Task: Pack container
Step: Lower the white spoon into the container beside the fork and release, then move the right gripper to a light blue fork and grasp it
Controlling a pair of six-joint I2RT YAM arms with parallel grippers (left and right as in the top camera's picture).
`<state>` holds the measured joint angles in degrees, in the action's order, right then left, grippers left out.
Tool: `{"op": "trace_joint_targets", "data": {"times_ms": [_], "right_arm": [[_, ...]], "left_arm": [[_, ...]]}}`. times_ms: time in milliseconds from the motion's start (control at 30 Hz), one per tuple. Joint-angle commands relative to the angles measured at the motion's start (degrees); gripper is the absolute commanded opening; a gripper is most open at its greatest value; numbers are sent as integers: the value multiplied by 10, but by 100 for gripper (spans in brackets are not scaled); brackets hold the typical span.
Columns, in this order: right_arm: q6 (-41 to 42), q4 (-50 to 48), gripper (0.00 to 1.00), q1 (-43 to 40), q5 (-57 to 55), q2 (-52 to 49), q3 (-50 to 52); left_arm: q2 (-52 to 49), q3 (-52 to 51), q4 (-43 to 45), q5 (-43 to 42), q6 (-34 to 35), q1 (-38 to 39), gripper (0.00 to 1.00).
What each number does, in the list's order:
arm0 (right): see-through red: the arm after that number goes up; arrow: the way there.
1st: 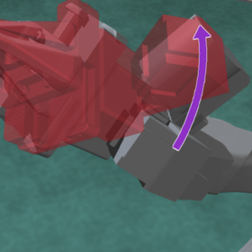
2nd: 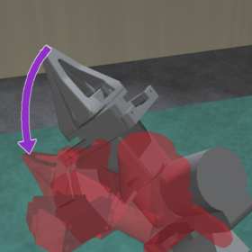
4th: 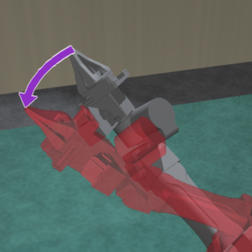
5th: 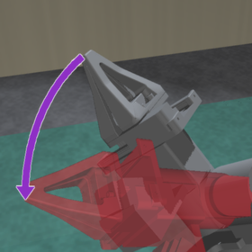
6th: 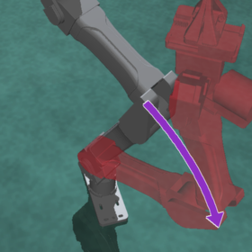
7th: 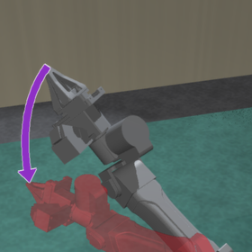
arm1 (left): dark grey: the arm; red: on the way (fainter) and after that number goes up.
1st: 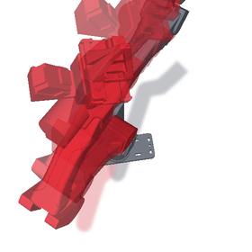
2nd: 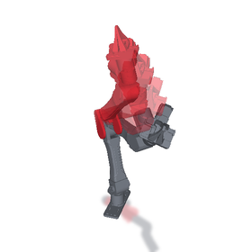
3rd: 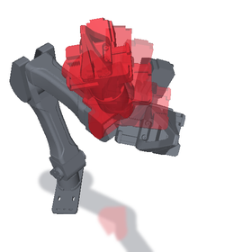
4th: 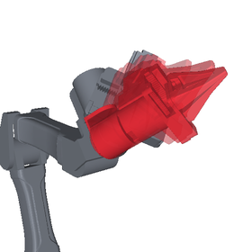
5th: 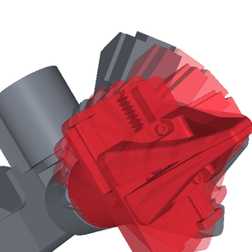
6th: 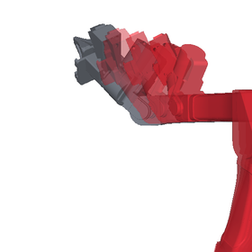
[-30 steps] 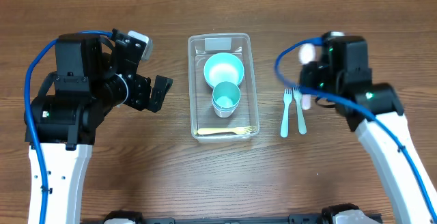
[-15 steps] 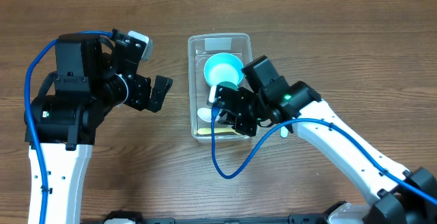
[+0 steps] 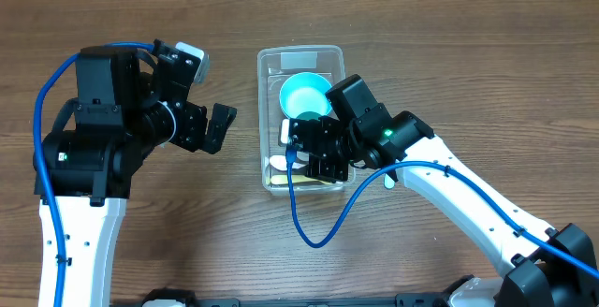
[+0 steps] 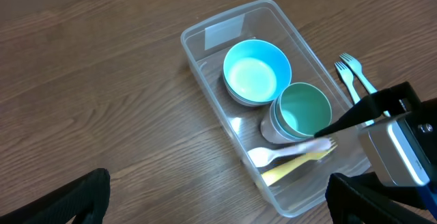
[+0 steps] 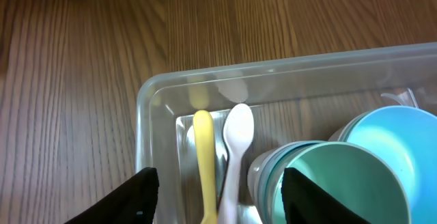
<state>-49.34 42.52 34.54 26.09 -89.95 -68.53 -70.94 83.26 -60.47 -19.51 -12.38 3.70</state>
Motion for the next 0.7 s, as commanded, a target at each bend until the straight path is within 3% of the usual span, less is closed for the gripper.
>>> {"op": "trace_joint_targets", "data": {"times_ms": [0, 100, 133, 267, 333, 467, 667], "right_arm": [[30, -5, 55, 2, 5, 3, -20], [203, 0, 55, -10, -6, 38, -63], [306, 9, 55, -30, -55, 66, -85], [446, 40, 55, -115, -149, 135, -91], [537, 75, 59, -195, -217, 147, -90], [622, 110, 59, -299, -237, 86, -43], [631, 108, 58, -314, -261, -41, 7]], "left_arm": [[1, 13, 0, -4, -9, -3, 100], [1, 13, 0, -4, -9, -3, 100], [1, 13, 0, -4, -9, -3, 100], [1, 13, 0, -4, -9, -3, 100], [1, 13, 0, -4, -9, -3, 100], [1, 13, 0, -4, -9, -3, 100], [1, 13, 0, -4, -9, -3, 100]]}}
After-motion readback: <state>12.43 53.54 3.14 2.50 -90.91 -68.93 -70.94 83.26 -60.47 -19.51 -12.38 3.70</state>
